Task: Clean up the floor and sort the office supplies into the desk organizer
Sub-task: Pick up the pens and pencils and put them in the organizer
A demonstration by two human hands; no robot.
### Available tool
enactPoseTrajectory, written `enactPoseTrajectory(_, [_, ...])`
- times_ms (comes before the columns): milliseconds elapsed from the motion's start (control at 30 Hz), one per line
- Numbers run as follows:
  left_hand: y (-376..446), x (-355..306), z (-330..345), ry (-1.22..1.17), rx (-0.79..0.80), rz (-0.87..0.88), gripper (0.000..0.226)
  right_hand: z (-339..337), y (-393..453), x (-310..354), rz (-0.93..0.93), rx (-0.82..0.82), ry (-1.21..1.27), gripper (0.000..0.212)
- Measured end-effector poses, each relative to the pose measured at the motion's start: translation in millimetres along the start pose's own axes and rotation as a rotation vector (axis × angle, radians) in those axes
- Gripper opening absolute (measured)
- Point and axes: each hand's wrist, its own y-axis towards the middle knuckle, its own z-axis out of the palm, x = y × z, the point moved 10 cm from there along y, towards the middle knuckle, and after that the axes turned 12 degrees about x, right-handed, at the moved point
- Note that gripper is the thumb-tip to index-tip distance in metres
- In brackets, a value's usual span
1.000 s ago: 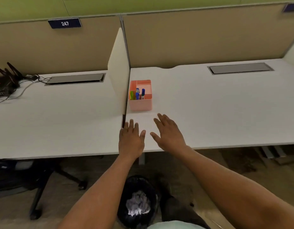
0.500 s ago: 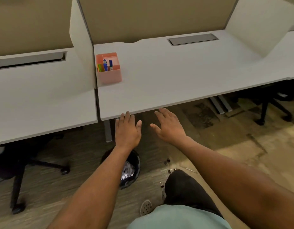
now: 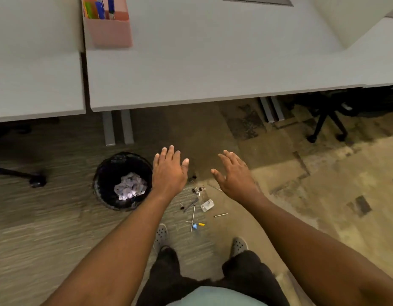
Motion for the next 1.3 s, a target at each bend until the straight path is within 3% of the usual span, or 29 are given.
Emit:
enactPoseTrajectory(233, [22, 27, 118, -0.116, 0.043, -0.095, 0.047, 117, 40, -73, -0.017, 0.151, 0.043, 0.059])
enactPoseTrajectory(433, [60, 68, 288, -0.17, 0.099, -0.222, 0.051, 265, 101, -153, -0.016, 0.243, 0.123, 0.067])
enactPoseTrajectory(567, [92, 93, 407, -0.255, 0.171, -0.334, 0.038, 369, 143, -199, -0.059, 0.326, 0.148, 0.066])
enactPoseTrajectory(833, [137, 166, 593, -0.198, 0.335, -0.482, 0.041, 554, 216, -299, -0.041, 0.485, 0.142, 0.045])
enactPoseTrajectory(1067, [130, 200, 694, -0.098, 0.461, -0.453, 0.031, 674, 232, -374, -0.061, 0.627, -0.17, 0.03])
enactPoseTrajectory(1300, [127, 195, 726, -0.014, 0.392, -0.408, 0.042, 701, 240, -388, -0.108, 0.432, -0.253, 0.016])
